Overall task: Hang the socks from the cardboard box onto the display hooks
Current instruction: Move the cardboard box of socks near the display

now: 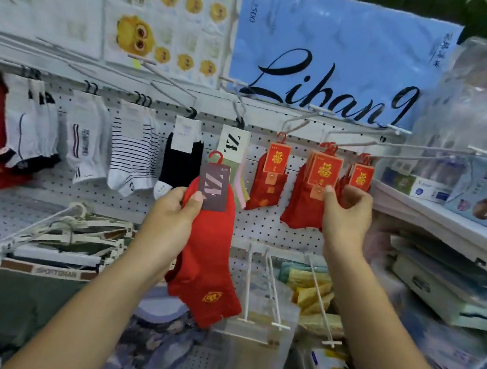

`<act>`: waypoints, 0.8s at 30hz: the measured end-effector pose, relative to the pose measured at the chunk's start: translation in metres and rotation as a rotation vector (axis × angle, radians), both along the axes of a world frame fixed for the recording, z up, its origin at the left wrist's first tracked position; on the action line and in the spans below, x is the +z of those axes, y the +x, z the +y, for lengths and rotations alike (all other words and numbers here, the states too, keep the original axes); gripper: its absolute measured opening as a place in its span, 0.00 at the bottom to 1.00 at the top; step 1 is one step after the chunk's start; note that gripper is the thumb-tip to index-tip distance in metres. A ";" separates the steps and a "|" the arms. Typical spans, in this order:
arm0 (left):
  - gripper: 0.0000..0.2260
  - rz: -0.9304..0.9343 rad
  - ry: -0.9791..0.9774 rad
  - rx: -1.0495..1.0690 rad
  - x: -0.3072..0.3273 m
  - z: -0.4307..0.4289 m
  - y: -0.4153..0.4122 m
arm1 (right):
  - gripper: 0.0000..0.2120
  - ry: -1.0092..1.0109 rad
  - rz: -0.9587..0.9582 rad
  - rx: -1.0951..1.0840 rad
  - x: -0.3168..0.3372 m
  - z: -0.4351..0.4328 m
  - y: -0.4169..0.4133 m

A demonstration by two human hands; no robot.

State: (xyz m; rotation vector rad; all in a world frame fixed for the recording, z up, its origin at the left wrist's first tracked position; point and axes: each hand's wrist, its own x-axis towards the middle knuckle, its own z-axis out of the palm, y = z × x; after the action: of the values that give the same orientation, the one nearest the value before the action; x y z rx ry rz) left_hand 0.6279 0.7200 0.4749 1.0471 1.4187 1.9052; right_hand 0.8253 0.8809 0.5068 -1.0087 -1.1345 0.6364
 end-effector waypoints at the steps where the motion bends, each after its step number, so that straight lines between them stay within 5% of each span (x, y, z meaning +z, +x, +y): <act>1: 0.10 -0.011 0.012 0.020 0.002 -0.005 -0.010 | 0.15 0.030 -0.013 0.059 -0.002 -0.018 -0.014; 10: 0.08 -0.077 0.107 0.107 0.009 -0.071 -0.114 | 0.10 -0.035 -0.145 0.744 -0.010 -0.145 -0.183; 24: 0.09 0.169 0.001 0.191 0.013 -0.187 -0.352 | 0.13 -0.002 -0.060 0.932 -0.024 -0.257 -0.439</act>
State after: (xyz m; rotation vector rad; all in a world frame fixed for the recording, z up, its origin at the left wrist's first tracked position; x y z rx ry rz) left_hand 0.2757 0.5326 0.4879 1.1306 1.6651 1.9886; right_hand 0.3858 0.6237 0.4829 -0.4498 -1.6511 1.3416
